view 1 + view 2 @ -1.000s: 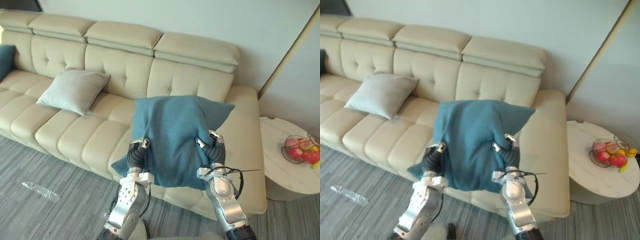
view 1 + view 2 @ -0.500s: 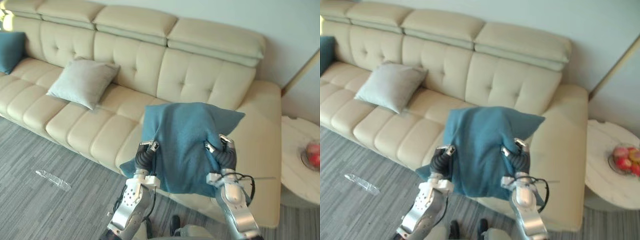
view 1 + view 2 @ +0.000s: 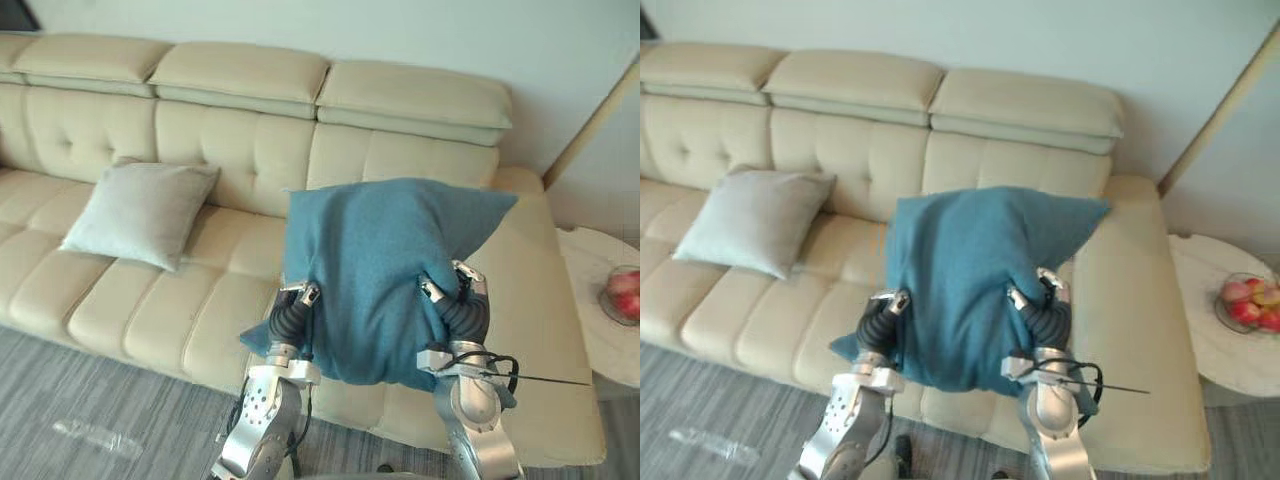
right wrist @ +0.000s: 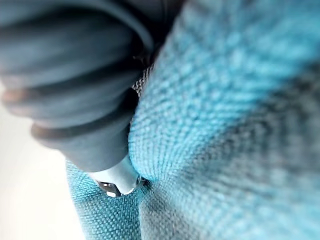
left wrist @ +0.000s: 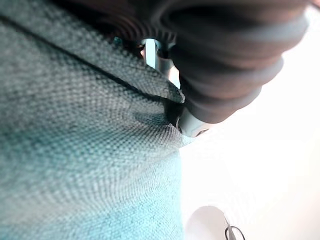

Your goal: Pick up cushions and gather them together orderly.

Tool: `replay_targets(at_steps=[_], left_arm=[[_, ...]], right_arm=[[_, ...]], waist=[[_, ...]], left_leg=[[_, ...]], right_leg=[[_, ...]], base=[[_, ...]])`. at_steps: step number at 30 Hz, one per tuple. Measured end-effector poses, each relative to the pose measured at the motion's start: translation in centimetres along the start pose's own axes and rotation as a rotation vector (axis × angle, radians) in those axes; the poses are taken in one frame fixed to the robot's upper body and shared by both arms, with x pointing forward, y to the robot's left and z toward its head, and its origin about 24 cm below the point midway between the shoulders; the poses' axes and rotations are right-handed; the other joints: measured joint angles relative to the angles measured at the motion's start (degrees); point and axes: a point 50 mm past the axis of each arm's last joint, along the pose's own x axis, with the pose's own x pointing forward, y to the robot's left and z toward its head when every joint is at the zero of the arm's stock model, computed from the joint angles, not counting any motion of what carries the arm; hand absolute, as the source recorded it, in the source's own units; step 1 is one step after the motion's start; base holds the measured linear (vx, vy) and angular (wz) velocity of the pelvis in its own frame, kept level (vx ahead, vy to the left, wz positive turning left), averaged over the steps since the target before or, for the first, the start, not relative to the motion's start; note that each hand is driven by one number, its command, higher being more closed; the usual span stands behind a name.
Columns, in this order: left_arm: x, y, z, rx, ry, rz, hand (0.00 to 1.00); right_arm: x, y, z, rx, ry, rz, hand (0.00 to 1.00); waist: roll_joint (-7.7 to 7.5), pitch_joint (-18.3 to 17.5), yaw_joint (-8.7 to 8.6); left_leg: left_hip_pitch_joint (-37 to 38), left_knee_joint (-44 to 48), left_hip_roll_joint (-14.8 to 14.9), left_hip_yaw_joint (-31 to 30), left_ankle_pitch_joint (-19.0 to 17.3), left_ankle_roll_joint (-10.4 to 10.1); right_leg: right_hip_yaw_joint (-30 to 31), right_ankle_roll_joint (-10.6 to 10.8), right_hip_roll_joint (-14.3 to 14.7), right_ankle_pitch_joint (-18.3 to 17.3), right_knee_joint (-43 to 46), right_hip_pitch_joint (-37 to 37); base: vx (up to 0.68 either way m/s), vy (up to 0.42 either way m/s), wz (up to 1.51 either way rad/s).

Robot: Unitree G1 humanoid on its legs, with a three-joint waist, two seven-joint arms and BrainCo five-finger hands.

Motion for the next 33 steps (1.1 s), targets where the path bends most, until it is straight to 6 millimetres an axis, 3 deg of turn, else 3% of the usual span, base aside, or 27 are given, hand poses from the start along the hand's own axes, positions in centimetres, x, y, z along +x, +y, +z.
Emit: replay_targets(at_steps=[4, 6, 8, 9, 12, 19, 21, 24, 25, 28, 33], left_arm=[[0.0, 0.0, 0.0, 0.003, 0.001, 0.001, 1.0], [0.1, 0.0, 0.0, 0.006, 0.001, 0.002, 1.0], [0.2, -0.1, 0.1, 0.014, -0.006, -0.002, 1.0], [0.3, -0.1, 0.1, 0.022, -0.01, -0.003, 1.0], [0.6, -0.2, 0.0, 0.021, -0.007, 0.001, 1.0], [2.7, -0.6, 2.0, 0.034, -0.108, -0.008, 1.0], [4.4, -1.1, 3.5, 0.058, -0.179, -0.014, 1.0], [8.4, -2.3, 6.8, 0.107, -0.329, -0.009, 1.0], [10.3, -3.4, 8.7, 0.126, -0.397, -0.009, 1.0], [13.4, -5.7, 13.0, 0.142, -0.536, 0.007, 1.0], [16.1, -8.9, 19.3, 0.113, -0.702, 0.024, 1.0]], right_arm=[[0.2, 0.0, -0.7, -0.012, 0.022, 0.004, 1.0], [0.3, -0.1, -1.9, -0.031, 0.067, 0.003, 1.0], [0.4, -0.2, -2.6, -0.044, 0.092, 0.003, 1.0], [0.3, -0.3, -3.0, -0.052, 0.109, 0.002, 1.0], [0.3, -0.5, -3.4, -0.071, 0.126, 0.005, 1.0], [2.9, 0.9, -2.0, -0.048, 0.029, 0.038, 1.0], [4.6, 1.7, -1.0, -0.035, -0.031, 0.048, 1.0], [9.1, 3.6, 1.5, -0.043, -0.166, 0.085, 1.0], [11.3, 4.2, 3.3, -0.061, -0.243, 0.088, 1.0], [15.1, 5.7, 7.4, -0.043, -0.373, 0.055, 1.0], [18.4, 7.7, 13.2, -0.025, -0.534, -0.013, 1.0]], waist=[[-0.25, 0.07, 0.21], [-0.26, 0.05, -0.29], [-0.39, -0.01, -0.6], [-1.3, -0.38, -0.7], [0.18, -0.51, -0.33], [-0.48, 0.15, 0.39], [-0.56, 0.2, 0.42], [-0.23, 2.52, 0.89], [-0.1, 2.85, 0.99], [-0.06, 4.31, 0.97], [1.07, 7.47, 0.56]], left_leg=[[2.75, -2.19, 0.25, 5.11, -0.95, 0.61], [3.7, -3.07, 0.39, 5.26, -0.95, 0.6], [3.25, -2.99, 0.38, 4.69, -0.84, 0.35], [2.36, -2.31, -0.88, 3.33, -1.36, -0.41], [1.57, -3.46, -0.5, -0.51, 0.59, -1.37], [-0.07, -10.53, -0.05, -2.97, 5.67, -2.18], [-4.44, -9.18, 0.5, -3.21, 6.23, -2.17], [-12.96, -5.48, 1.39, -3.5, 6.88, -2.07], [-17.86, -4.56, 1.6, -3.73, 7.8, -1.97], [-25.33, -4.4, 2.19, -3.69, 9.61, -2.04], [-30.8, -5.88, 2.2, -3.28, 12.48, -2.06]], right_leg=[[-2.46, 2.05, -0.37, 1.28, 10.5, -7.82], [-6.93, 2.09, -0.08, -1.08, 10.58, -8.85], [-8.03, 0.72, 1.16, -1.21, 7.0, -9.37], [-8.17, -1.61, 1.46, 0.65, 4.74, -9.25], [-11.45, -2.17, 1.51, 1.11, 2.68, -8.02], [-14.34, -3.57, 3.02, 5.56, -5.13, -7.76], [-14.56, -3.98, 3.5, 6.32, -4.49, -11.68], [-14.4, -4.33, 4.16, 6.64, -0.28, -20.59], [-14.36, -4.69, 4.16, 7.05, 1.34, -25.72], [-13.92, -4.99, 4.59, 8.64, 2.22, -33.74], [-13.49, -5.23, 4.7, 10.55, 2.81, -40.56]], base=[[0.01, 0.144, -0.72], [0.0, 0.042, -0.24], [0.02, -0.066, 0.23], [0.03, -0.115, 0.47], [0.1, -0.128, 0.41], [0.01, -0.068, 0.18], [-0.1, -0.041, 0.04], [-0.2, -0.051, -0.05], [-0.2, -0.022, 0.03], [-0.23, -0.016, -0.06], [-0.06, -0.01, -0.06]])
